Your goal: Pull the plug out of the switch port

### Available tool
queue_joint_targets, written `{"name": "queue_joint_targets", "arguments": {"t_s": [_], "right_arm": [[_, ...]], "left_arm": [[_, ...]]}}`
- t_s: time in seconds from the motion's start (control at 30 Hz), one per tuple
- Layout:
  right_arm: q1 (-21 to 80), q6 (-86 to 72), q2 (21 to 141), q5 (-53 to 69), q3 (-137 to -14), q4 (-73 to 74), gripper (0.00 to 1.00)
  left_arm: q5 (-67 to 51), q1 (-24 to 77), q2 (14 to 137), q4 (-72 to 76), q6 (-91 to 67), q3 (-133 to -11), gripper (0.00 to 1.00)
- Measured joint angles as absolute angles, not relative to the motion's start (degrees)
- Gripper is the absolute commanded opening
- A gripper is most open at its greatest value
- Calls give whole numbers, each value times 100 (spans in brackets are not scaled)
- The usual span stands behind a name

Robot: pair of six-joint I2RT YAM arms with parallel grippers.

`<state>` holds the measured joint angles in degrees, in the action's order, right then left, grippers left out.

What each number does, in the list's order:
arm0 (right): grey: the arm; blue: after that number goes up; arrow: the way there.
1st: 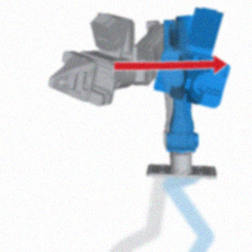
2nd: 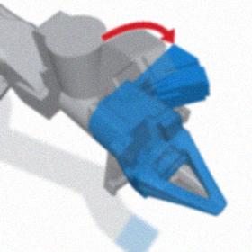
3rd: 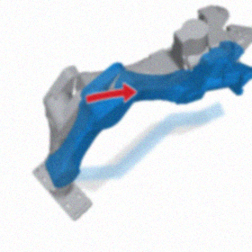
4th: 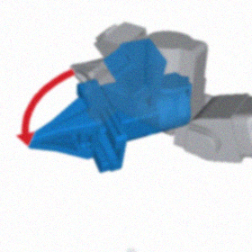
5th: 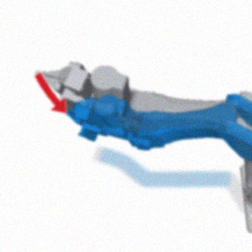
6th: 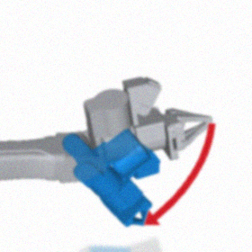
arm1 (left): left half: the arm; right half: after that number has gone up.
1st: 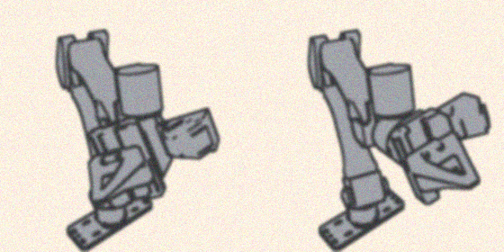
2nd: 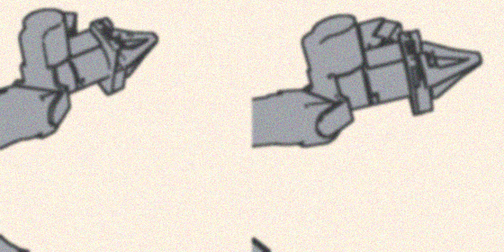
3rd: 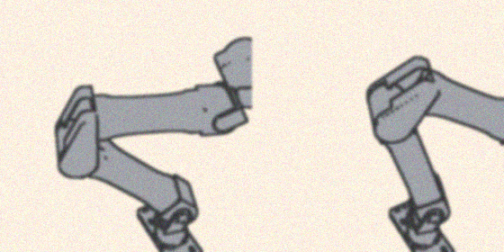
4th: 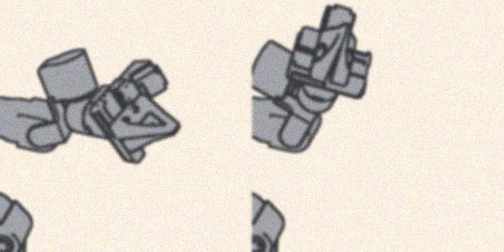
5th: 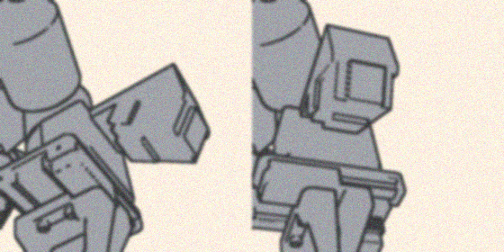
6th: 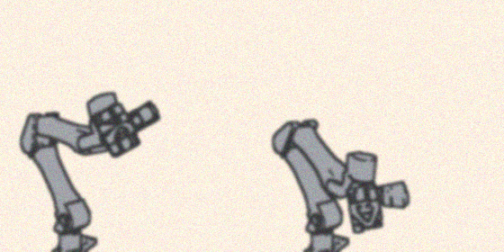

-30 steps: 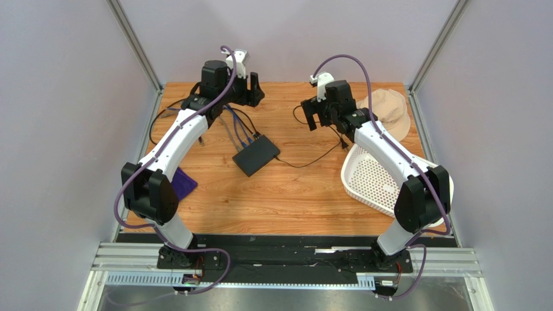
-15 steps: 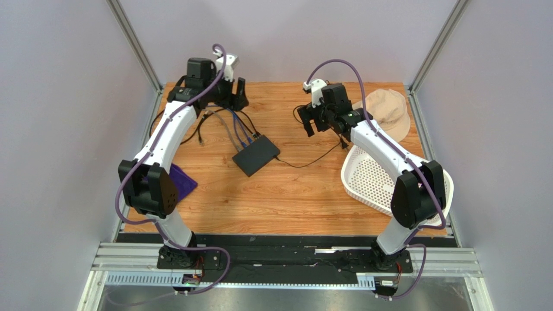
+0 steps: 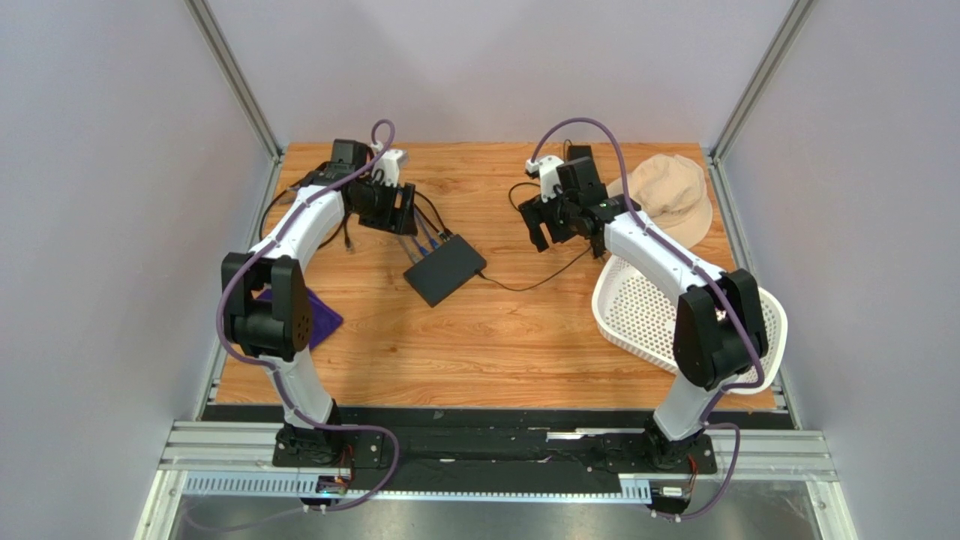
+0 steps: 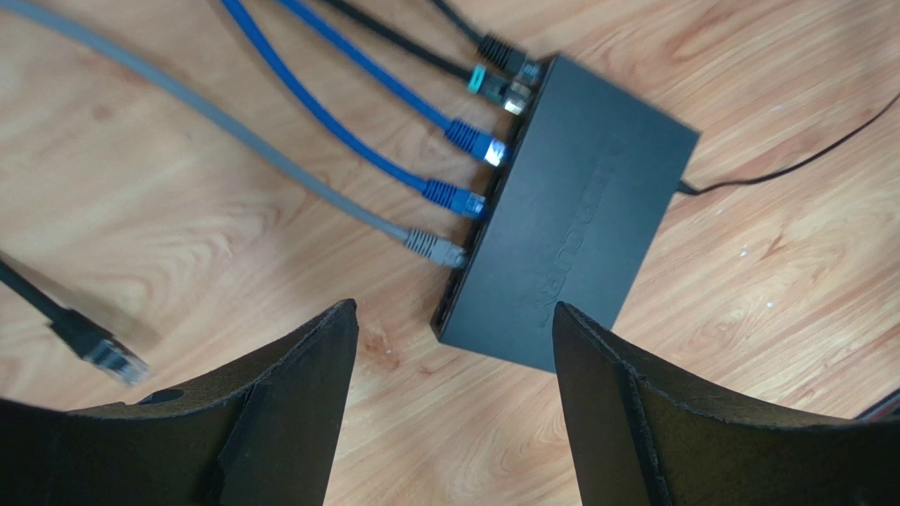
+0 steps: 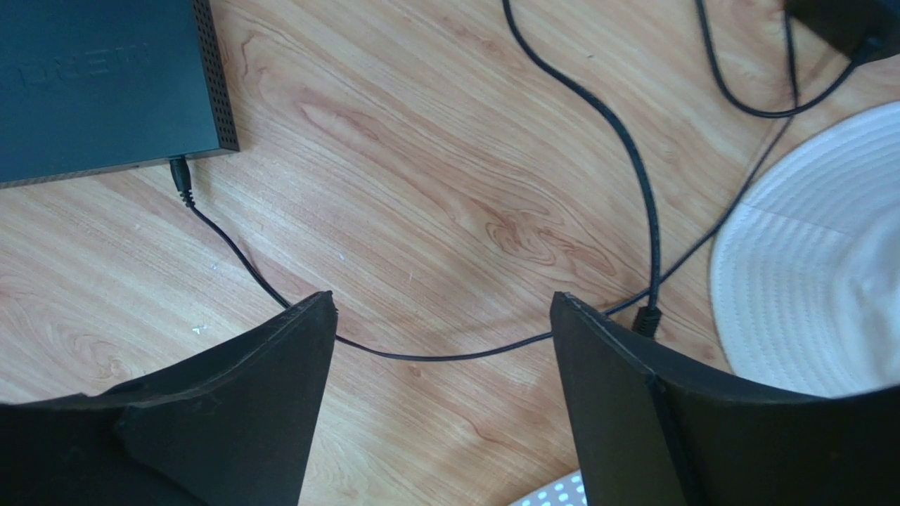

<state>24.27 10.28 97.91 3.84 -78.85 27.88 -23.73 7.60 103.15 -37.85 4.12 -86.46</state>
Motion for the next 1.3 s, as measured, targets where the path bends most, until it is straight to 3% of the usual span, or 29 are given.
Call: {"name": "queue_joint_targets", "arguments": {"t_s": [0.07, 0.1, 0.27, 0.3, 0.33, 0.57, 1.3], "right_arm": [[2427, 1022, 9939, 464, -7870, 2783, 58], [2427, 1004, 10036, 528, -7870, 2757, 42], [2438, 893, 10825, 1076, -8256, 2812, 14], [2453, 915, 11061, 1199, -8471, 2853, 2], [2471, 937, 11297, 1315, -8687, 2884, 0], [2759, 1068, 12049, 1699, -9306, 3026, 0], [3122, 1339, 12186, 1660, -9292, 3059, 0]], "left_arm": [[-2377, 729, 10455, -3809, 362, -8495, 77], [-2379, 711, 10514, -3817, 338, -8455, 76], [-2390, 703, 10676, -3839, 261, -8436, 72], [-2403, 703, 10687, -3839, 246, -8436, 72], [-2416, 703, 10696, -3835, 237, -8436, 73], [-2497, 703, 10746, -3795, 158, -8208, 68], [-3041, 703, 11131, -3760, 224, -7902, 64]]}}
